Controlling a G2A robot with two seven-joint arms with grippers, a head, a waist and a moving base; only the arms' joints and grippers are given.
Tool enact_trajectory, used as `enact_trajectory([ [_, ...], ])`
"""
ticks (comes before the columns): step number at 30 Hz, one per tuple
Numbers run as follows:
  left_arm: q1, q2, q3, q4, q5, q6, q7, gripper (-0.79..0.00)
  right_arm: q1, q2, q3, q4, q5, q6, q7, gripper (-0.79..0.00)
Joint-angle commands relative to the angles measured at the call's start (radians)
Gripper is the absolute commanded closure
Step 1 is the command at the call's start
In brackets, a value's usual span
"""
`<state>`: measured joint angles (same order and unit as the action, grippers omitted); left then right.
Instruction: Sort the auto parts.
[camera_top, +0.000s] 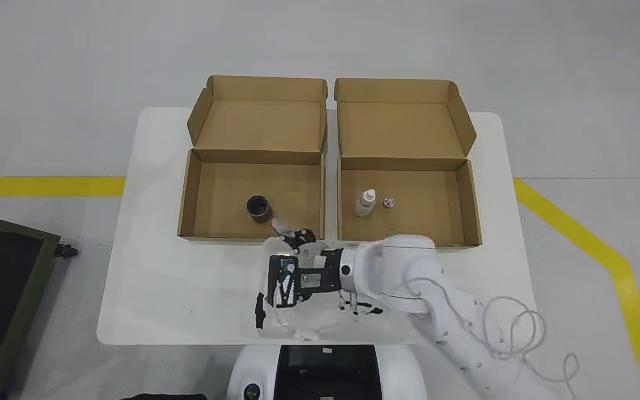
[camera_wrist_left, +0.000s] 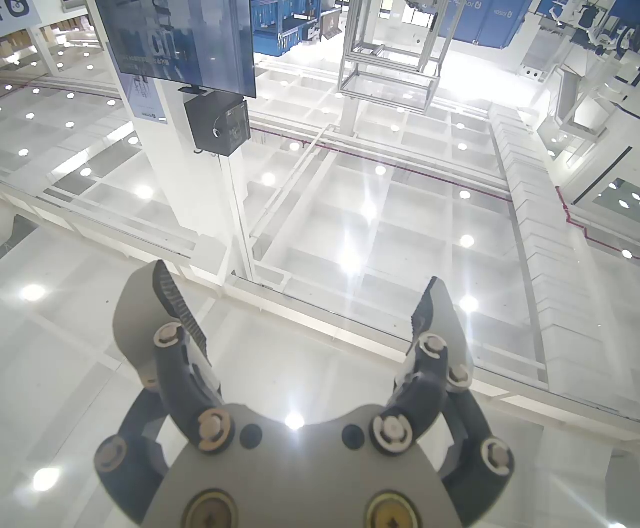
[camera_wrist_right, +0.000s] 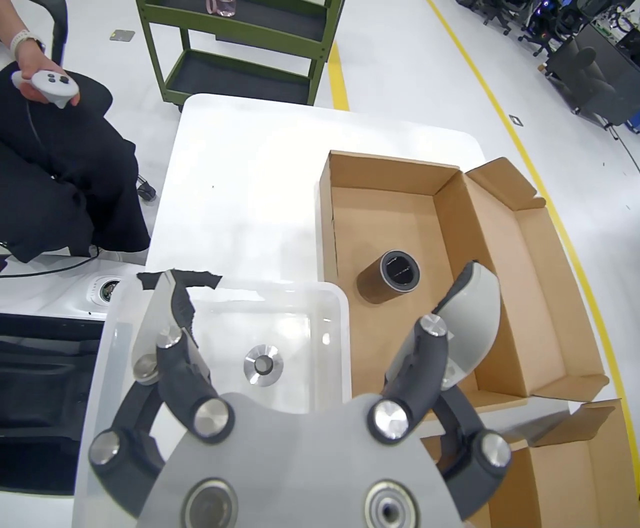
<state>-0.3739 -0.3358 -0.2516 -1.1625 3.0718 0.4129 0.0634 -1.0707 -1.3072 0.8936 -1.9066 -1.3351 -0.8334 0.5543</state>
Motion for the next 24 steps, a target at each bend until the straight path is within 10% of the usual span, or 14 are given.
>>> enact_trajectory([
  [1, 0.000, 0.000, 0.000, 0.000, 0.000, 0.000, 0.000, -0.785, -0.022, 0.006, 0.008, 0.001, -0.022, -0.010, -0.022, -0.785],
  [24, 0.000, 0.000, 0.000, 0.000, 0.000, 0.000, 0.000, -0.785, -0.093, 0.042, -0.021, 0.148, -0.302, -0.011, -0.243, -0.763],
])
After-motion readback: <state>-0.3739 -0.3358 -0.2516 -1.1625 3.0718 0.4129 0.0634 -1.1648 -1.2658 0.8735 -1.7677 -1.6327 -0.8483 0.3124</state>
